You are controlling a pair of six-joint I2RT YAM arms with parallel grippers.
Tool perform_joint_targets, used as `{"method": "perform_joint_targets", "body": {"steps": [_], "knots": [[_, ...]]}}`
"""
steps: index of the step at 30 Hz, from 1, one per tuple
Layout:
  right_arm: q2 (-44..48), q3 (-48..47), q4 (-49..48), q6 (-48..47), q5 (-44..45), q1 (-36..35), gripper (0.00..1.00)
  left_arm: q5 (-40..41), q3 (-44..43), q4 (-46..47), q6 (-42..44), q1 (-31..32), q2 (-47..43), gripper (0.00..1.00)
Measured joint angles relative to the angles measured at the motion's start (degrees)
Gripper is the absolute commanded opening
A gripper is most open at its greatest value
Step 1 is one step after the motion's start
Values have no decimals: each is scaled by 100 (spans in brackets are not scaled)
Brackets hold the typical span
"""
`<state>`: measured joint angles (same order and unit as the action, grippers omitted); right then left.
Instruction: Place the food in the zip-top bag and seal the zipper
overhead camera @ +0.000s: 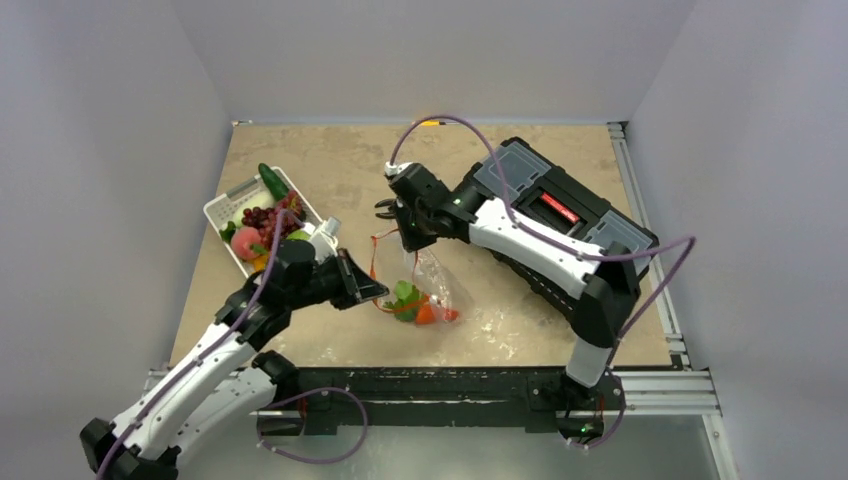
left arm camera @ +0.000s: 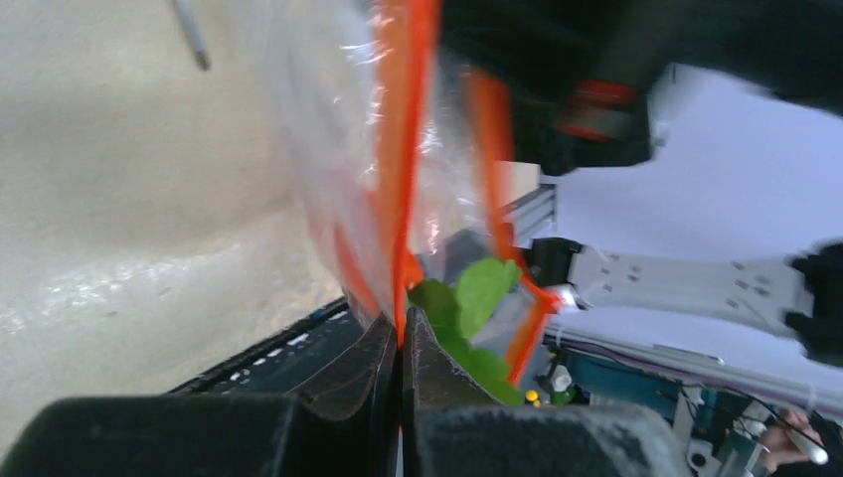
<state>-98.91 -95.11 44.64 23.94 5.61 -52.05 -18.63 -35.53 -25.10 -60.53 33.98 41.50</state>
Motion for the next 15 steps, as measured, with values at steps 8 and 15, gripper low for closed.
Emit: {"method": "perform_joint_targets", "body": {"steps": [8,15], "knots": [[-44,-50,245,-17,-9,-72,0,881,-800,-710,409,15,-1084,0],[802,162,55,-33,92,33,0,280,-573,-590,308,15,-120,0]]}}
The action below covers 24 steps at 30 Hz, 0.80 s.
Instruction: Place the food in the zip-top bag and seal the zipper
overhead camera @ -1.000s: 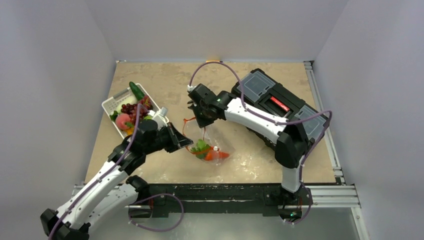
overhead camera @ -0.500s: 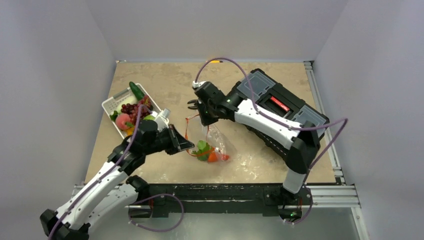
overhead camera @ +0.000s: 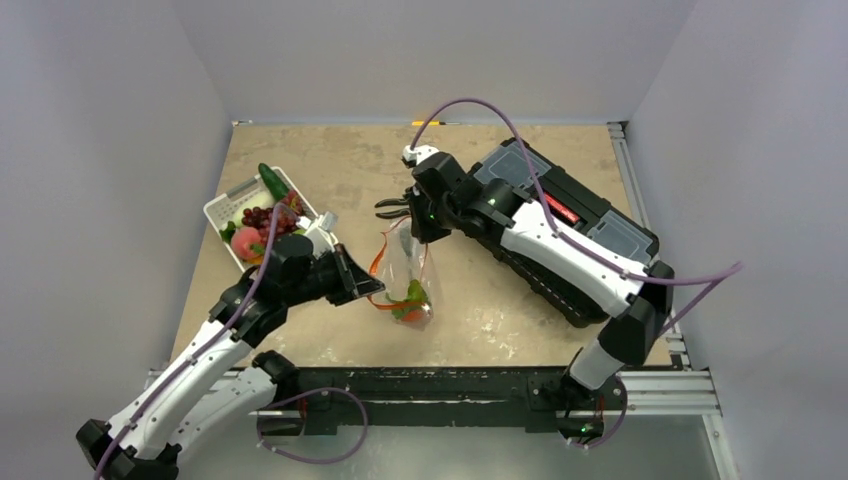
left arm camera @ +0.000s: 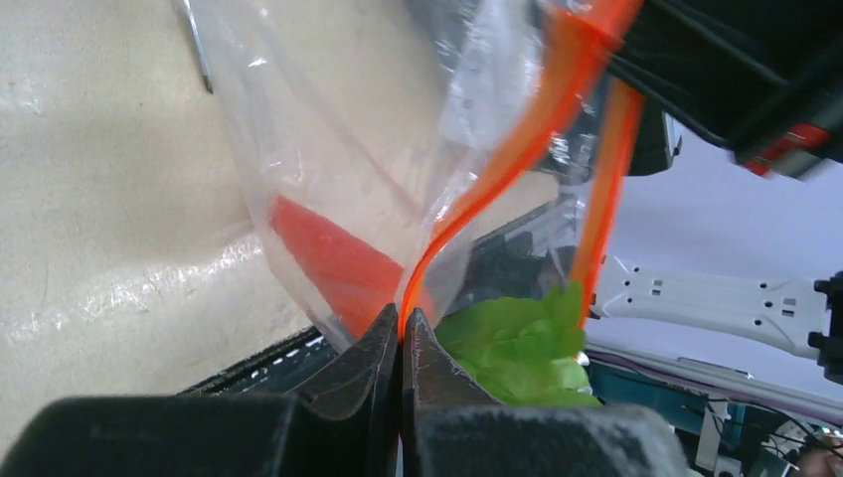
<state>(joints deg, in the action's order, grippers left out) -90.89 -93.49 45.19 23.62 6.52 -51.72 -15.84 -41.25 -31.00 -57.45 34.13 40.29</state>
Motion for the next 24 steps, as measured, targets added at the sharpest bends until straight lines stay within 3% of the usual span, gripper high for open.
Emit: {"method": "perform_joint_targets", "body": {"steps": [3,7,10,15,18,24], "knots": [[-435,-229,131,-50,-7,4,0,74,-199,-304,15,0,-116,0],[-748,-352,160,-85,-90,2,0,802,-483,-649,122,0,-671,1],[-673,-367,125,-81,-201,-26,0,1215,-428,-828,136,-44,-1008,29],[-560,-251,22,-37,-199,-26,0,1261,-404,-1366,262,-74,-745,80],[-570,-223,28,0,-197,-22,0,1296,-704,-1902,487,-74,-726,93],[-570,-205,0,87,-144,-22,0,1631,-2087,-2732,1209,-74,-1110,97]]}}
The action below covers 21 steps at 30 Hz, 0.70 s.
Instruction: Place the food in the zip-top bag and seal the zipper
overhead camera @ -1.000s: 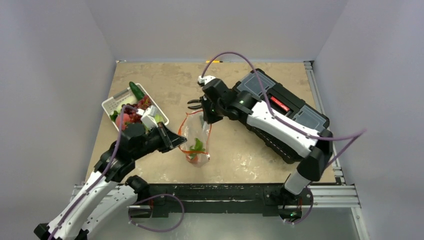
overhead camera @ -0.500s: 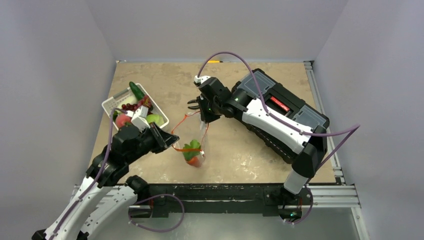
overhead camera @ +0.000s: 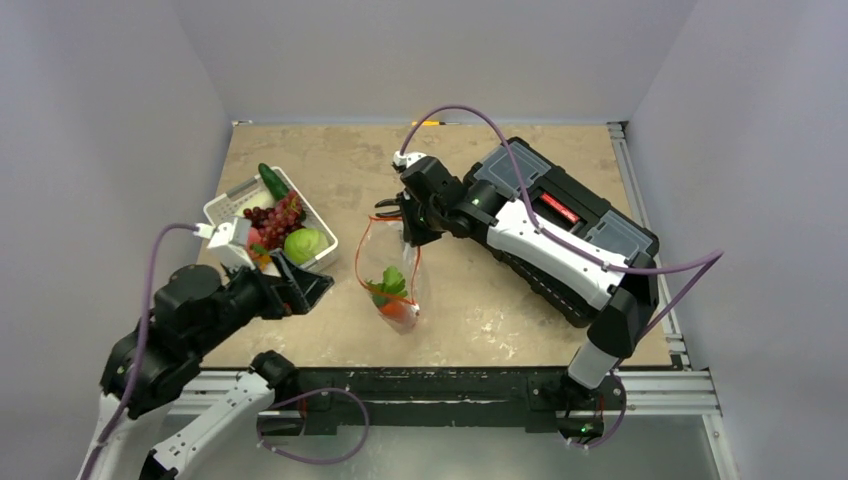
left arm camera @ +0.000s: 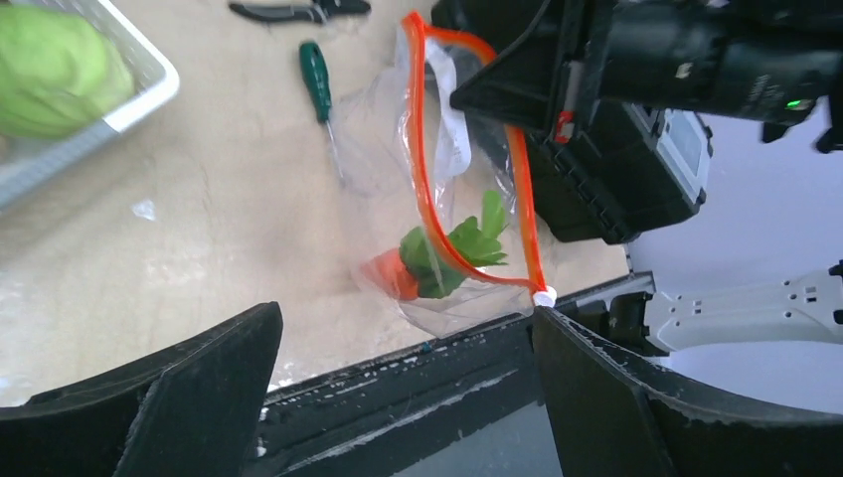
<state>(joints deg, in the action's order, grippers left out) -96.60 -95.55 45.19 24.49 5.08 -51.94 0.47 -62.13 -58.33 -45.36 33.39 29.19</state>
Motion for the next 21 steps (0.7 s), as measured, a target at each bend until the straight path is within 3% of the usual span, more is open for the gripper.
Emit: {"method": "perform_joint_targets", "body": {"steps": [9,15,21], "knots": [[227,505,-313,297,149,0,0,966,-1399,-1134,1281,0,-249,100],[457,719,-448,509,195,0,0,1419,-1263,-1086,2048,0,-109,100],[839,774,-459,555,343,15,0,2090,-994,-769,2514,-94,933,100]]}}
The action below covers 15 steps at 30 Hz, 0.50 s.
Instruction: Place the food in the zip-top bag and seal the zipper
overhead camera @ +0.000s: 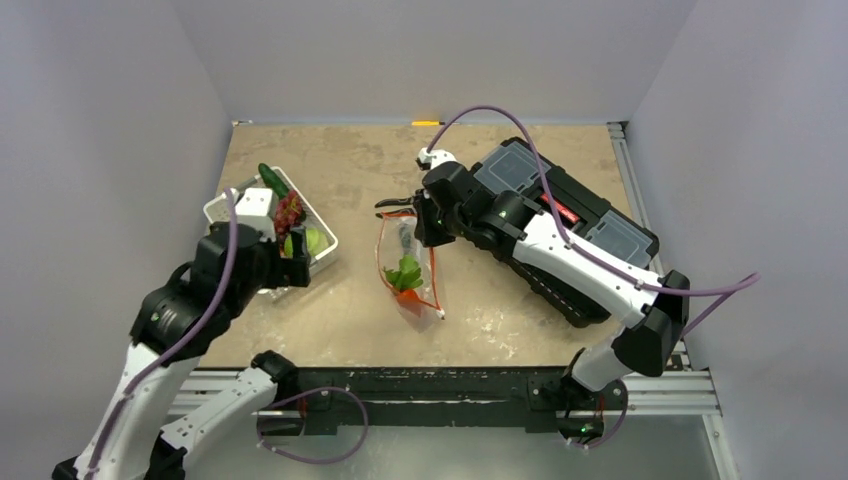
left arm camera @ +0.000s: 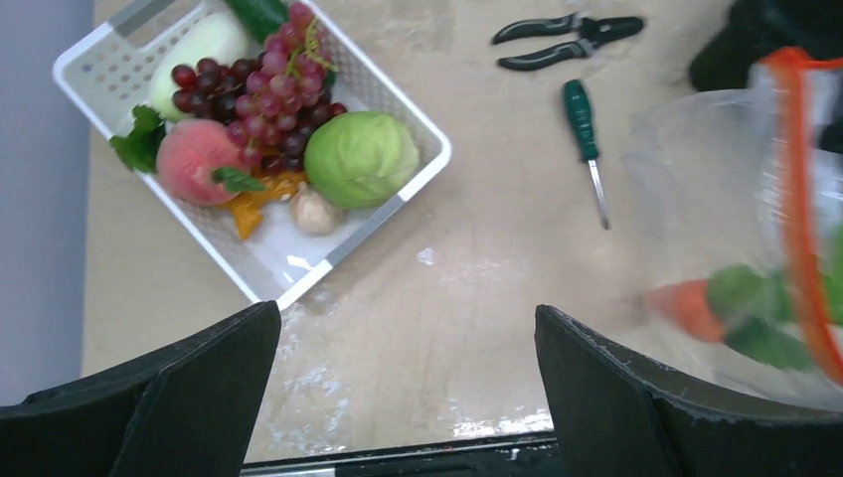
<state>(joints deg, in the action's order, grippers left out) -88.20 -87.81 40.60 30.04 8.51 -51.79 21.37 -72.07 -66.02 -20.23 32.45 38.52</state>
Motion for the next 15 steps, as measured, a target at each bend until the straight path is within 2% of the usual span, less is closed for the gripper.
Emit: {"method": "perform_joint_targets", "body": {"steps": [2,7,12,15], "knots": [[87,61,-11,-2,24,0,0,57,199,151,136,-326,223,100],[155,236,-168,-28,15,7,0,-365,699,575,374,-2024,601,100],[146,339,-345,-70,-166,7,0,-1008,763,979,199,-2975,1176,100],[151,442,-459,-85,-201,7,0,-1366,1119,1401,50,-3517,1322,100]]}}
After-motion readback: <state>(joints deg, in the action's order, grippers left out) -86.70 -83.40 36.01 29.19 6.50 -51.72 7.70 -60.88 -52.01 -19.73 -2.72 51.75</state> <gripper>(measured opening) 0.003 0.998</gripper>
